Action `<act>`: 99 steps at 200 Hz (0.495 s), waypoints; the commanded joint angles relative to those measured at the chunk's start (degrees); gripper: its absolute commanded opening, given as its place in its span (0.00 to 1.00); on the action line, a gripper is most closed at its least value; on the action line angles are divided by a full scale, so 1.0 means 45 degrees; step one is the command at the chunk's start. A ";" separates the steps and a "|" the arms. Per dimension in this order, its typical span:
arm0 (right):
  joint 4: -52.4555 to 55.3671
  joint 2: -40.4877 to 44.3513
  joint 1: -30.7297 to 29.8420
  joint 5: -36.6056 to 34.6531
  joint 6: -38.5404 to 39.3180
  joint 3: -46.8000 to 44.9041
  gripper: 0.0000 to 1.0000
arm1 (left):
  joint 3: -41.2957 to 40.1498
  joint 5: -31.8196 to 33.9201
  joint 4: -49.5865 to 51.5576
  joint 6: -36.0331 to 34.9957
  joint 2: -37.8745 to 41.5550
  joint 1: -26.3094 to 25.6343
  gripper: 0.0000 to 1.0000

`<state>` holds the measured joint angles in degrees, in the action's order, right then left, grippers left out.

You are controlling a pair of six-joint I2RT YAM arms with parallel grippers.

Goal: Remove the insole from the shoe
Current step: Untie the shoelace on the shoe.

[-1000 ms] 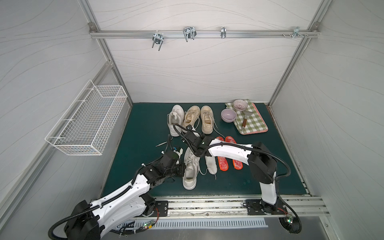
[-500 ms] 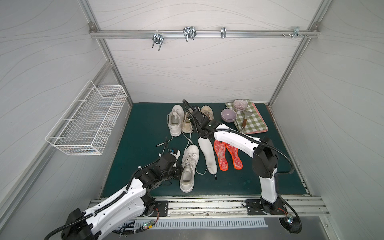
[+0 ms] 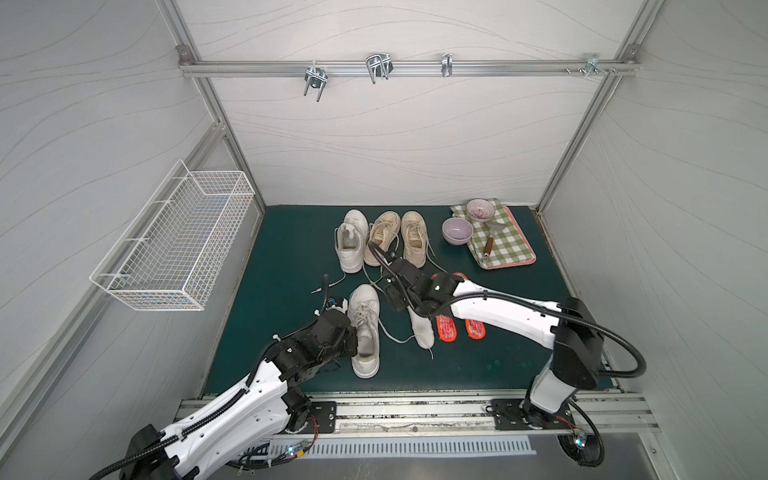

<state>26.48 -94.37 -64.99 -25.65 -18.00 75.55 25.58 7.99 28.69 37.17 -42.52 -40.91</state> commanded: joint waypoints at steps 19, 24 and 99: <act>-0.1019 0.0797 -0.0731 0.1511 -0.0827 -0.1321 0.69 | 0.1293 -0.0446 -0.2474 0.0391 -0.1432 -0.0010 0.04; -0.1094 0.0743 -0.0742 0.1651 -0.0895 -0.1419 0.69 | 0.1325 -0.0650 -0.2584 0.0405 -0.1571 -0.0011 0.08; -0.1712 -0.0007 -0.0793 0.2568 -0.1151 -0.1581 0.61 | 0.1541 -0.0331 -0.2041 -0.0267 -0.1901 0.0106 0.50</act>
<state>20.67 -93.38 -68.38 -15.94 -22.55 67.42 28.69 4.67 20.08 38.11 -50.39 -40.77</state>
